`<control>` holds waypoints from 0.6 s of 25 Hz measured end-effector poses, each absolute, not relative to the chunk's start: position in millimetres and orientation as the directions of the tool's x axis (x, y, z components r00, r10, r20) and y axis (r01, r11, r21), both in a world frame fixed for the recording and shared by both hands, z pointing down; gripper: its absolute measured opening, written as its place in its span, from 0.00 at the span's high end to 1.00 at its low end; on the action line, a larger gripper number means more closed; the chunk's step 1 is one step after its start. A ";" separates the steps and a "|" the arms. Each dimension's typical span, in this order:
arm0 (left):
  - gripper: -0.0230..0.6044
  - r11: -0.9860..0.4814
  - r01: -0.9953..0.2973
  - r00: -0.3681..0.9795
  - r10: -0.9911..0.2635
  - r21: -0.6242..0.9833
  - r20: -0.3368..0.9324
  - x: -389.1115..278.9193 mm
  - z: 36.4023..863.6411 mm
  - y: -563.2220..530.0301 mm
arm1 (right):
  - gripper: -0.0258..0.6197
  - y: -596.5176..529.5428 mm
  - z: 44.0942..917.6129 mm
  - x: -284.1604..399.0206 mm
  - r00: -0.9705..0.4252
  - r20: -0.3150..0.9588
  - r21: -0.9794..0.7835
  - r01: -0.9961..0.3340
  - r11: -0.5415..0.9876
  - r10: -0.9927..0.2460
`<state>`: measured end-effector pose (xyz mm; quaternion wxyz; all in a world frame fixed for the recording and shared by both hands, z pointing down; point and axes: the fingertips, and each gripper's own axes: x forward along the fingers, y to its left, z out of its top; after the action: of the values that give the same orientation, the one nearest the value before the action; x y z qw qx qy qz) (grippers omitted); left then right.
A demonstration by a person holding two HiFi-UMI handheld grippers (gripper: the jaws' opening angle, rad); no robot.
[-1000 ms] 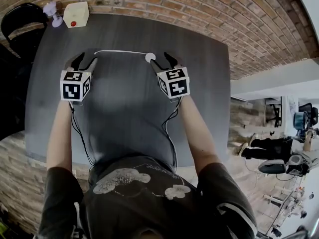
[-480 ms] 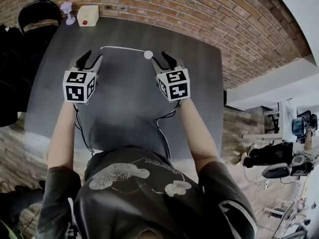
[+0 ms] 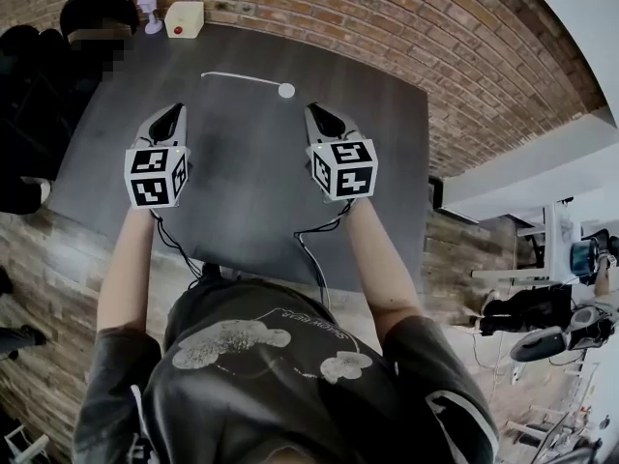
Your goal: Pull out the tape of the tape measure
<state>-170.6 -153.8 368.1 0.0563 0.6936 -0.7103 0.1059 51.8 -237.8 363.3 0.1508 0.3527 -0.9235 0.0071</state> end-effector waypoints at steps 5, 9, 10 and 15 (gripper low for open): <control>0.95 -0.008 -1.000 0.001 -0.969 -0.029 0.248 -130.6 386.3 -113.9 | 0.91 -207.6 377.0 76.4 -0.715 0.301 0.106 -0.632 0.768 -0.631; 0.95 0.019 -1.000 -0.018 -0.963 -0.001 0.270 -112.3 400.2 -85.4 | 0.91 -187.6 390.5 82.4 -0.745 0.322 0.098 -0.587 0.804 -0.584; 0.95 0.023 -1.000 -0.020 -0.962 0.007 0.273 -108.7 403.1 -79.5 | 0.91 -184.2 392.2 83.4 -0.750 0.323 0.096 -0.581 0.808 -0.577; 0.95 0.013 -1.000 -0.011 -0.958 0.006 0.287 -96.8 411.0 -61.2 | 0.91 -172.1 390.2 88.2 -0.764 0.295 0.073 -0.581 0.811 -0.574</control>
<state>-96.8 -61.2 411.0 0.1050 0.6954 -0.7039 0.0998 88.2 -172.1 390.2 0.1533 0.3073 -0.9391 0.0114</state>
